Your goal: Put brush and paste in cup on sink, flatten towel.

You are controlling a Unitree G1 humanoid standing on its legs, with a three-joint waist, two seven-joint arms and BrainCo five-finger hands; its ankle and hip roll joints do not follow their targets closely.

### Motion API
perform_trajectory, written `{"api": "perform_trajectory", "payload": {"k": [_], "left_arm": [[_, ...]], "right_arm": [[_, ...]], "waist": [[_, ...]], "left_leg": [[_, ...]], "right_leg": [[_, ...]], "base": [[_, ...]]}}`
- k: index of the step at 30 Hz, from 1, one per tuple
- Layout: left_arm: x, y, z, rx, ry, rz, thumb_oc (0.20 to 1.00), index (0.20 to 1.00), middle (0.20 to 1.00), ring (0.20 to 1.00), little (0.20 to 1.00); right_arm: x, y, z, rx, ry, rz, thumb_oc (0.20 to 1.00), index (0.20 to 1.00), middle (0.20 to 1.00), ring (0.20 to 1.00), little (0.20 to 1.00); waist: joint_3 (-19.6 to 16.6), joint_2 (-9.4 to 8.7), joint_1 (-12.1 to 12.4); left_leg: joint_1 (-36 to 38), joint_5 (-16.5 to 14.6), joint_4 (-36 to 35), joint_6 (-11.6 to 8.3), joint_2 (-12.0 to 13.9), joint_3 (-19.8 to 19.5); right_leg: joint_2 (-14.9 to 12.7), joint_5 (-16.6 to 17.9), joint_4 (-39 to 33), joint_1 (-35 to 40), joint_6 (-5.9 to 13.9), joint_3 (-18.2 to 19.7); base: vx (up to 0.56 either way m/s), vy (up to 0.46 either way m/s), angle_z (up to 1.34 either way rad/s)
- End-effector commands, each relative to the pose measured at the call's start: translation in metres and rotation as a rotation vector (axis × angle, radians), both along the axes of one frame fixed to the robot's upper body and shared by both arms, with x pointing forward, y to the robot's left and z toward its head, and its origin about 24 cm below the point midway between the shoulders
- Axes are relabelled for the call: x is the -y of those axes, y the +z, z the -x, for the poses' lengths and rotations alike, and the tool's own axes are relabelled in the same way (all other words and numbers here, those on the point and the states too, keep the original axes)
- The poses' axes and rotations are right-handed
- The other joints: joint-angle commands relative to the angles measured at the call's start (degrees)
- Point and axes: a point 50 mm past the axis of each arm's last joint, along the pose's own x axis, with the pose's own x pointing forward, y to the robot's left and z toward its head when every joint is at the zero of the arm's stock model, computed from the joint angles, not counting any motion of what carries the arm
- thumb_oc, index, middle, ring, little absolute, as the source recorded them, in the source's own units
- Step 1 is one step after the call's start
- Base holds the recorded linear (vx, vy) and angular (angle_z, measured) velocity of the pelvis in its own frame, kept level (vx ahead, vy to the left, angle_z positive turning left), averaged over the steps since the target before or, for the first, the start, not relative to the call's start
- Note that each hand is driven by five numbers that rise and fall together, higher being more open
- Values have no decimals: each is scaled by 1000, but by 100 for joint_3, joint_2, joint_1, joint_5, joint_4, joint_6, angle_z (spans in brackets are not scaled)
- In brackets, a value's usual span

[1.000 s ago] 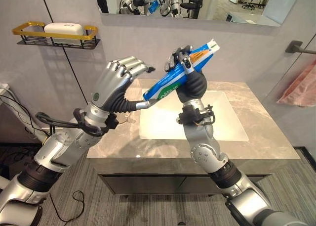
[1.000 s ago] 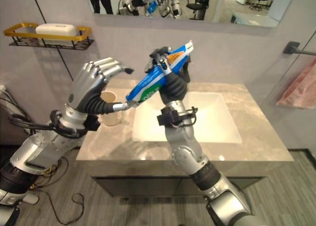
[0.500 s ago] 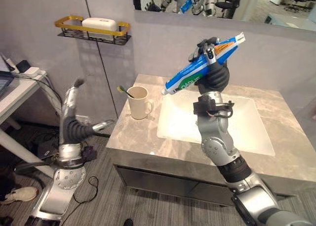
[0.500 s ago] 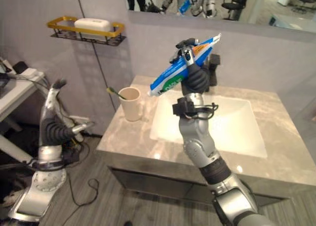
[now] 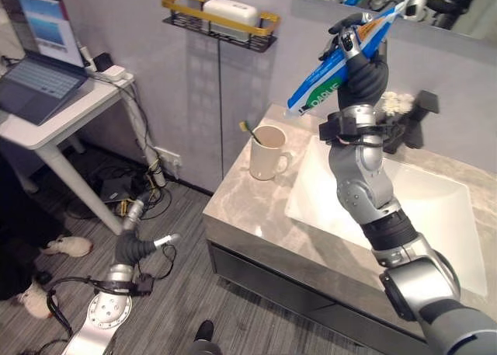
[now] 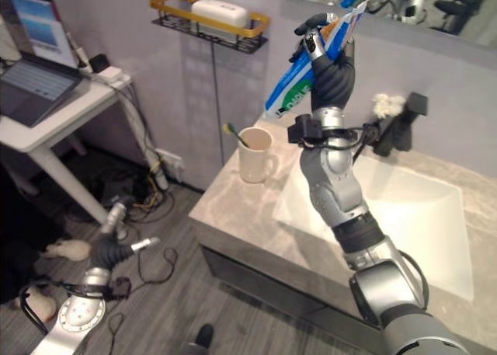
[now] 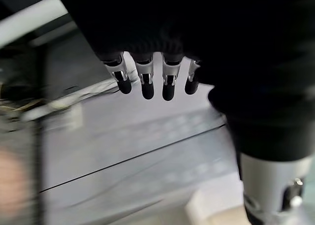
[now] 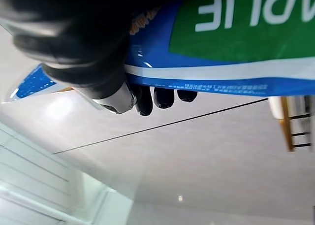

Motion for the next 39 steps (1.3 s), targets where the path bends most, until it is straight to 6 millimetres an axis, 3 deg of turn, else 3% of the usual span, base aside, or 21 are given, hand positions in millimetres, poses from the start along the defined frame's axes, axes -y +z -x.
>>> {"api": "perform_trajectory", "payload": {"k": [1,8,14,39], "left_arm": [[-5,18,-9,45,-85,-44,1000,1000,1000,1000,1000],[-11,-1,-2,-53,-48,10,1000,1000,1000,1000,1000],[-8,-1,-2,-66,-75,-8,1000,1000,1000,1000,1000],[0,-2,-6,-60,-93,-22,1000,1000,1000,1000,1000]], "right_arm": [[7,41,3,149,-57,11,200,200,200,200,200],[16,27,-8,73,-120,57,200,200,200,200,200],[20,19,-10,43,-136,76,200,200,200,200,200],[-6,11,-7,30,-51,87,200,200,200,200,200]], "waist": [[-263,-297,-29],[-186,-333,113],[-137,-366,148],[-9,-430,70]], "left_leg": [[-265,69,25,122,-56,128],[-377,111,25,130,-101,-15],[-419,123,25,133,-121,-49],[-449,100,25,162,-98,102]], "right_leg": [[-375,65,115,103,138,229],[-361,52,60,165,152,34],[-359,52,42,152,152,7],[-363,78,34,-17,163,195]], "base": [[-23,0,15],[0,3,12],[2,1,3],[1,1,-1]]}}
